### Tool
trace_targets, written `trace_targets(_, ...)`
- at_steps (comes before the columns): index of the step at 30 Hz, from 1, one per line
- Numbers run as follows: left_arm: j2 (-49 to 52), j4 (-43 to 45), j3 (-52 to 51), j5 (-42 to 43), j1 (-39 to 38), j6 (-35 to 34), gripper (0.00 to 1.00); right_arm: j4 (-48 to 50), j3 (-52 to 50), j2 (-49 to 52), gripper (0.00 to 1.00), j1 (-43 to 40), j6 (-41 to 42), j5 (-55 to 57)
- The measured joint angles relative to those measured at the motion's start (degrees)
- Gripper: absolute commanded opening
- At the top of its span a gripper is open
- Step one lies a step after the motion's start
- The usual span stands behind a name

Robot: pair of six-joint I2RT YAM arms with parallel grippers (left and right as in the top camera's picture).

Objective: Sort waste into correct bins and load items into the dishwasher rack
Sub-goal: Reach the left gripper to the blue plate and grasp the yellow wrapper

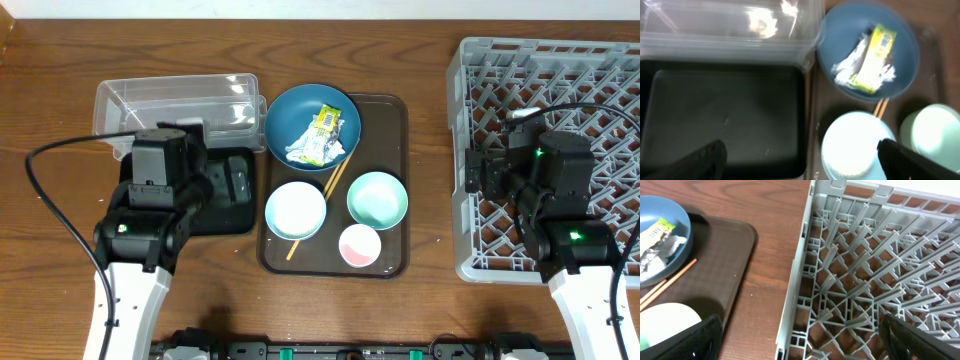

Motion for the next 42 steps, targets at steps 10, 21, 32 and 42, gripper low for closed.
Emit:
trace_targets(10,13.35,10.16,6.84,3.65,-2.21,0.28,0.98,0.13,0.07,0.0,0.99,0.0,0.5,-0.33)
trace_targets(21,34.58,16.09,15.08,4.57,-10.99,5.29,0.9,-0.02,0.13,0.0,0.99,0.0,0.85,-0.33)
trace_targets(32,47.6,22.32,15.1,4.48,-16.61,6.21,0.81,-0.24,0.15,0.0,0.99,0.0,0.87,-0.33)
trace_targets(42,51.21,23.02,15.08,2.67,-16.63,6.27,0.34,-0.44,0.15,0.0,0.99,0.0,0.87,-0.33)
